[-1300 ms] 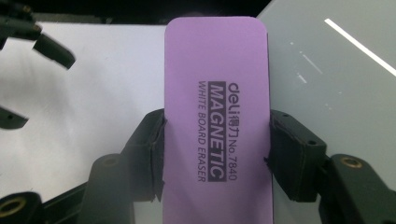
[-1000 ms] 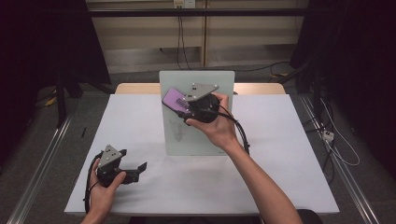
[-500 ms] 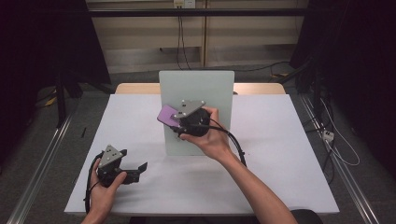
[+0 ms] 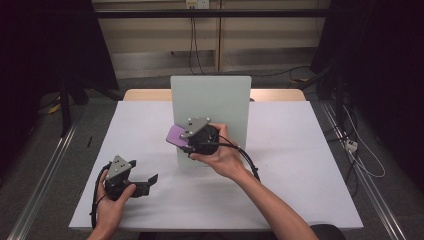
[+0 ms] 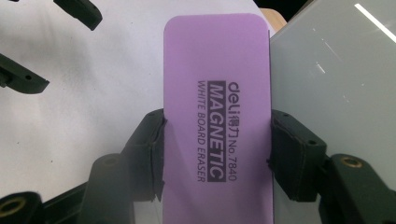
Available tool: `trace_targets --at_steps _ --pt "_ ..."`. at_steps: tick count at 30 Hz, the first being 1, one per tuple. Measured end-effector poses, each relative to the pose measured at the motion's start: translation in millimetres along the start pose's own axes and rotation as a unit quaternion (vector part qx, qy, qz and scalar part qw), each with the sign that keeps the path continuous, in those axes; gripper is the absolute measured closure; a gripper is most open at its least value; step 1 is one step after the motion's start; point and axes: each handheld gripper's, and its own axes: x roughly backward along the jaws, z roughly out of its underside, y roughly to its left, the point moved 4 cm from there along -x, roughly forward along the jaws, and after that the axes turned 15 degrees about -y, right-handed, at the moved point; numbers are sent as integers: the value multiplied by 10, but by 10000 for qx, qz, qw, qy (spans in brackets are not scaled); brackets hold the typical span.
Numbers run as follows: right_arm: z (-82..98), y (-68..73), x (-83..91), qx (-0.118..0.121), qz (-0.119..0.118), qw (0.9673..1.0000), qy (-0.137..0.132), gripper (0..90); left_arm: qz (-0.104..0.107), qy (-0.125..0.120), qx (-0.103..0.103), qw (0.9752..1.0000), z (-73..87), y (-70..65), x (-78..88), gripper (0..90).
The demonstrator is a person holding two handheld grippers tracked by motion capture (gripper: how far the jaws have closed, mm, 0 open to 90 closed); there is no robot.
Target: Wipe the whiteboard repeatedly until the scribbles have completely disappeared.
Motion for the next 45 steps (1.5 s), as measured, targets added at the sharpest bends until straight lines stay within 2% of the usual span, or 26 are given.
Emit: trace_targets --at_steps 3,8,15,17,20,24,29,35,45 --pt "-24 -49 45 -5 49 10000 -50 418 -4 -5 1 10000 -2 6 5 58" --pt "-111 -213 220 -112 329 9991 -246 418 -9 -1 11 10000 2 2 0 58" --pt "-282 -503 496 -287 806 9943 -631 418 -13 -11 -5 10000 5 3 -6 58" --pt "-281 -537 535 -346 825 9937 -677 418 -9 3 -10 10000 3 3 -2 58" --pt "-214 -470 503 -252 807 9948 -570 418 -7 12 -15 10000 3 0 -1 58" --pt "-60 -324 425 -127 661 9971 -353 418 4 17 -35 10000 0 -5 2 58" --pt "95 -227 402 -175 526 9982 -246 418 -14 5 7 10000 5 -3 -5 58" --pt "297 -68 336 -186 342 9992 23 418 -3 -7 -16 10000 -4 -8 2 58" --pt "519 98 252 -265 73 9990 355 418 -3 26 -28 10000 2 -6 -6 58"
